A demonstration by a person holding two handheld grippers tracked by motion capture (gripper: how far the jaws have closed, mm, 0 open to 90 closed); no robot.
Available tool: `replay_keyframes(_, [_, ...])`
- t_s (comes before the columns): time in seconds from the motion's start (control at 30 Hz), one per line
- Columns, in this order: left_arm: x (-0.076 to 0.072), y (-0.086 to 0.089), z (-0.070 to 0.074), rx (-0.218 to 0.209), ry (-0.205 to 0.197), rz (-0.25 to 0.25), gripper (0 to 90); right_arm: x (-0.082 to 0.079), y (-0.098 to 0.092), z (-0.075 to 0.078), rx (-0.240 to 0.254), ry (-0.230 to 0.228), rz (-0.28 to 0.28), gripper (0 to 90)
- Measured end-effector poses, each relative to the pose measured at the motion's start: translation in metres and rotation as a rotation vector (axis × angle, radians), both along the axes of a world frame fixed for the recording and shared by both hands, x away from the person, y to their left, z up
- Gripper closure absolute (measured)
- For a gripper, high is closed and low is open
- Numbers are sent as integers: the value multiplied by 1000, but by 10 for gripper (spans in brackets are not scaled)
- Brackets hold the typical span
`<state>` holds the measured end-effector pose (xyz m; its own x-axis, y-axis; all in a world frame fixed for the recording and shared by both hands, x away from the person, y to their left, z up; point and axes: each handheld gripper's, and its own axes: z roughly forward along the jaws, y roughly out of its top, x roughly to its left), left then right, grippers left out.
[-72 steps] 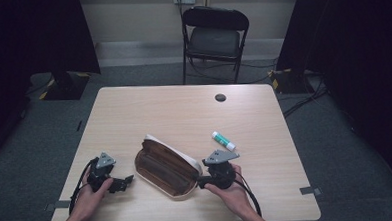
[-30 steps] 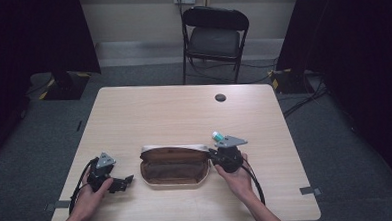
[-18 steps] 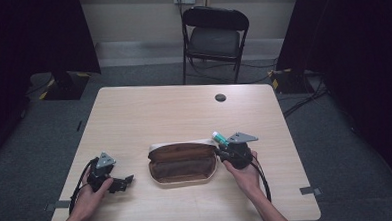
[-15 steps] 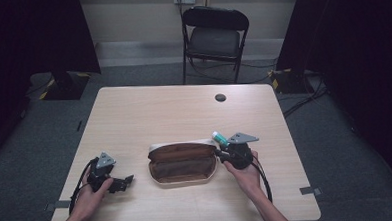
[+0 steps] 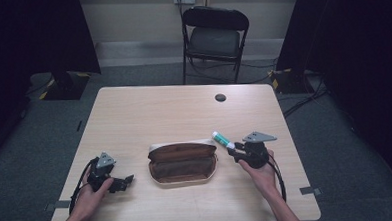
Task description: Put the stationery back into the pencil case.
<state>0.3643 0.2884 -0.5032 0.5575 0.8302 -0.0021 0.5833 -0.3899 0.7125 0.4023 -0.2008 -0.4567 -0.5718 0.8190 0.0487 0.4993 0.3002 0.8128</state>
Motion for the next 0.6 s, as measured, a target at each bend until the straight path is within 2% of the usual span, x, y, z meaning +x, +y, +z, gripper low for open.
replay_keyframes(0.17, [0,0,0,1,-1,0,0,20,-8,-15,-25,31,-31,558])
replay_keyframes(0.2, [0,0,0,1,-1,0,0,20,-8,-15,-25,31,-31,558])
replay_keyframes(0.23, [0,0,0,0,-1,0,0,26,-6,-18,-29,30,-22,547])
replay_keyframes(0.4, [0,0,0,0,0,0,0,32,1,-22,-23,23,-11,536])
replay_keyframes(0.6, [0,0,0,0,-1,0,0,44,11,-28,-51,23,4,526])
